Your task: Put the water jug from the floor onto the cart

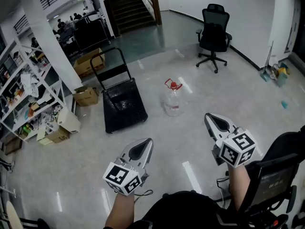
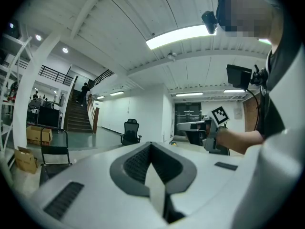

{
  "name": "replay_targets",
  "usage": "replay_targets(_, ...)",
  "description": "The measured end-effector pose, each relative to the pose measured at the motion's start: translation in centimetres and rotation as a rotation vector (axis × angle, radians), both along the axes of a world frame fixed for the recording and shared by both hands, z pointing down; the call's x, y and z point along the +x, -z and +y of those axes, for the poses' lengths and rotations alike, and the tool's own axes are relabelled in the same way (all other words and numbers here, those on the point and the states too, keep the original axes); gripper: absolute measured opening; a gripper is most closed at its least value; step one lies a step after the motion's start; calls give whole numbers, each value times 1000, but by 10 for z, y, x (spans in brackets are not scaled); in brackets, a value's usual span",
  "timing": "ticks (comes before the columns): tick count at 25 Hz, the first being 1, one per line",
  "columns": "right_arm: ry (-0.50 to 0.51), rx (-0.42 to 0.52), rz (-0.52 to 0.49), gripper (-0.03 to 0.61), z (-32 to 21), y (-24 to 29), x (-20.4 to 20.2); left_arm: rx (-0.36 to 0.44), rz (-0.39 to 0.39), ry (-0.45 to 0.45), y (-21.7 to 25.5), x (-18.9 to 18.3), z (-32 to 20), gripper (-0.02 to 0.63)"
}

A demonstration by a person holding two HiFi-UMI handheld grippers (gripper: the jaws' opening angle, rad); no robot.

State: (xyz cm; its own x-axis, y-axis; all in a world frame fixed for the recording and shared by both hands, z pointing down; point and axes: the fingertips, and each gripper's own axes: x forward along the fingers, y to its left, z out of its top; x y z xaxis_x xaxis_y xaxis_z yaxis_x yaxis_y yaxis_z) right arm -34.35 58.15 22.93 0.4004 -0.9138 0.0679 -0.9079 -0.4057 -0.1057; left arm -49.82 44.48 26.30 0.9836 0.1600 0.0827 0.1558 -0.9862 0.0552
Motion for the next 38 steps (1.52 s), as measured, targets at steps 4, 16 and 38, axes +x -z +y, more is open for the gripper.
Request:
replay_targets(4, -13, -1, 15, 0, -7, 4, -2, -7, -1, -5, 0, -2, -7, -6)
replay_targets(16, -57, -27, -13, 0, -42, -20, 4, -38, 4, -61, -22, 14, -44, -6)
replay_targets(38, 44, -22, -38, 6, -146, -45, 297, -12, -26, 45, -14, 288, -136, -6)
